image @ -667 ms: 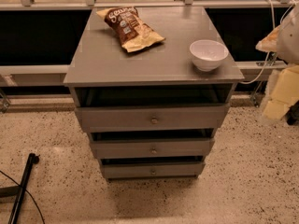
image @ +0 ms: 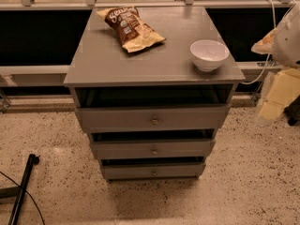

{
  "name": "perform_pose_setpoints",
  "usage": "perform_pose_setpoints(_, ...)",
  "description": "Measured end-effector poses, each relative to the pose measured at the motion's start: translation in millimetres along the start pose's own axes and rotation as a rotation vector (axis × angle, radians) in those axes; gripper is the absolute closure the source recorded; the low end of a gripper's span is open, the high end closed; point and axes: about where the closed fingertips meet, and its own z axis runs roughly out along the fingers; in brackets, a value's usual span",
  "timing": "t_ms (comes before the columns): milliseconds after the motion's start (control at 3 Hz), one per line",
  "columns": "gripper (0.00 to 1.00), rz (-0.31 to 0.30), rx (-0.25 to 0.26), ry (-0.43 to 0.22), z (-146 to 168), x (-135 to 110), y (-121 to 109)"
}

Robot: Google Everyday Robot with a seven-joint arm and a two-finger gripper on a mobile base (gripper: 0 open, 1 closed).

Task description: Open top drawer

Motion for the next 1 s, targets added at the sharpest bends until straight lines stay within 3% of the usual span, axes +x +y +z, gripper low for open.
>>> perform_pose_setpoints(333, 0.0, -0.092, 0.048, -0.086, 24, -7, 14)
perform_pose_setpoints(667, 0.0, -0.096, 0.092, -0.094, 21, -12, 3)
perform_pose_setpoints(1000, 0.0, -0.161, 0.079, -0.081, 36, -21, 4)
